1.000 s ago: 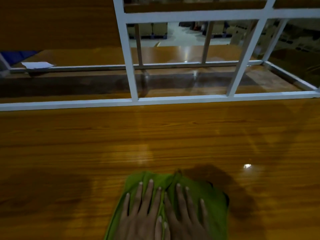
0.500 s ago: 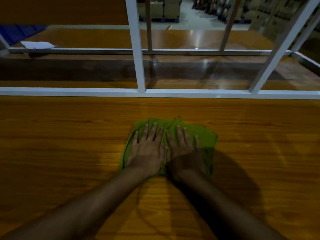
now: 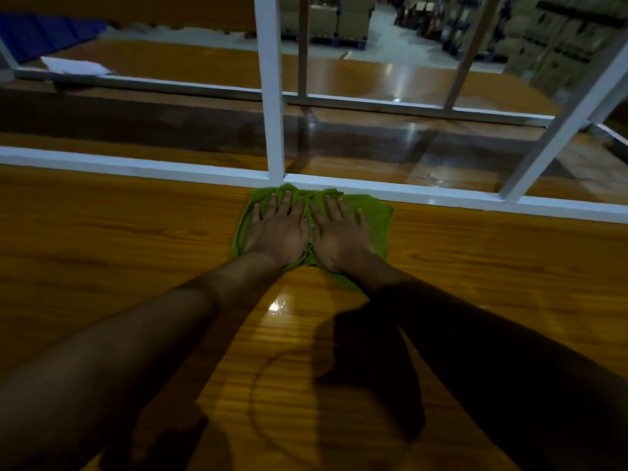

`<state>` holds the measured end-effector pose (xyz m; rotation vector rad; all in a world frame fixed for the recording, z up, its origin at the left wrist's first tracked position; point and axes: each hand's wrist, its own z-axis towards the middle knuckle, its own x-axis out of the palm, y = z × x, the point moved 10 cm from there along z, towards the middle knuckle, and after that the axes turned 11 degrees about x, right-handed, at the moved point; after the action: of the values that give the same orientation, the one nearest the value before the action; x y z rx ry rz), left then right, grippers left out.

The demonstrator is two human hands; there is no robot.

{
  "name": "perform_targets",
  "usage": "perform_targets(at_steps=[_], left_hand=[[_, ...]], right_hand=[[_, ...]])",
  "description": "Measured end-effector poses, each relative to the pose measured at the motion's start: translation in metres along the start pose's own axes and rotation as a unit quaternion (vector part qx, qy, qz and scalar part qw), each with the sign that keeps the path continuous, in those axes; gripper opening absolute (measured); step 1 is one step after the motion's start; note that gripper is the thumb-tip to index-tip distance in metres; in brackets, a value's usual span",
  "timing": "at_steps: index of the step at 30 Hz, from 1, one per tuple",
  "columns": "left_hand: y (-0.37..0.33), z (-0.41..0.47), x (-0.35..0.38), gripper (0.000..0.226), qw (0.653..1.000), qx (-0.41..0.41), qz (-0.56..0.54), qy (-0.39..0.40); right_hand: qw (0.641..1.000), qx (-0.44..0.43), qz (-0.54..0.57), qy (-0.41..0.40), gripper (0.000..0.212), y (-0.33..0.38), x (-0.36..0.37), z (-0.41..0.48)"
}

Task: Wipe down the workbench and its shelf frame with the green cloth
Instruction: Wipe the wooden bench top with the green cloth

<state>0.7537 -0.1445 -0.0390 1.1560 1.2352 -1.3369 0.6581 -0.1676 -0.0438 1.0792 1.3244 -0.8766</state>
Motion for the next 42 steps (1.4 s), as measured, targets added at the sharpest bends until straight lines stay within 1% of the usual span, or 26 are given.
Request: perform_targets(at_steps=[3, 5, 11, 15, 19, 25, 30, 35, 42], left_hand=[[-0.011, 0.004, 0.003, 0.059, 1.000, -0.023, -0.010, 0.001], [-0.035, 0.006, 0.006, 0.060, 1.000, -0.016, -0.017, 0.004], [-0.130, 0.002, 0.013, 0.060, 0.997, 0.057, -0.029, 0.032], [-0.159, -0.015, 0.015, 0.061, 0.992, 0.114, -0.030, 0.043], [-0.169, -0.045, 0.017, 0.060, 0.983, 0.172, -0.033, 0.052], [-0.149, -0.100, 0.014, 0.058, 0.975, 0.207, -0.043, 0.066], [-0.106, -0.138, 0.006, 0.057, 0.973, 0.217, -0.054, 0.059], [-0.028, -0.174, -0.007, 0.057, 0.980, 0.194, -0.044, 0.028], [0.071, -0.231, -0.015, 0.056, 0.992, 0.114, -0.042, 0.036]], right_hand=[[1.000, 0.021, -0.002, 0.002, 0.057, -0.020, -0.004, -0.005], [0.999, 0.044, -0.004, 0.000, 0.058, -0.046, -0.006, -0.016], [0.992, 0.128, -0.020, -0.007, 0.057, -0.135, -0.008, -0.064], [0.984, 0.178, -0.007, -0.023, 0.058, -0.153, -0.008, -0.101], [0.973, 0.228, 0.001, -0.033, 0.058, -0.147, -0.007, -0.142], [0.965, 0.261, -0.008, -0.030, 0.059, -0.104, 0.001, -0.195], [0.963, 0.269, -0.015, -0.030, 0.060, -0.049, 0.009, -0.216], [0.971, 0.235, -0.027, -0.016, 0.060, 0.032, 0.016, -0.214], [0.988, 0.149, -0.011, -0.022, 0.060, 0.144, 0.026, -0.222]])
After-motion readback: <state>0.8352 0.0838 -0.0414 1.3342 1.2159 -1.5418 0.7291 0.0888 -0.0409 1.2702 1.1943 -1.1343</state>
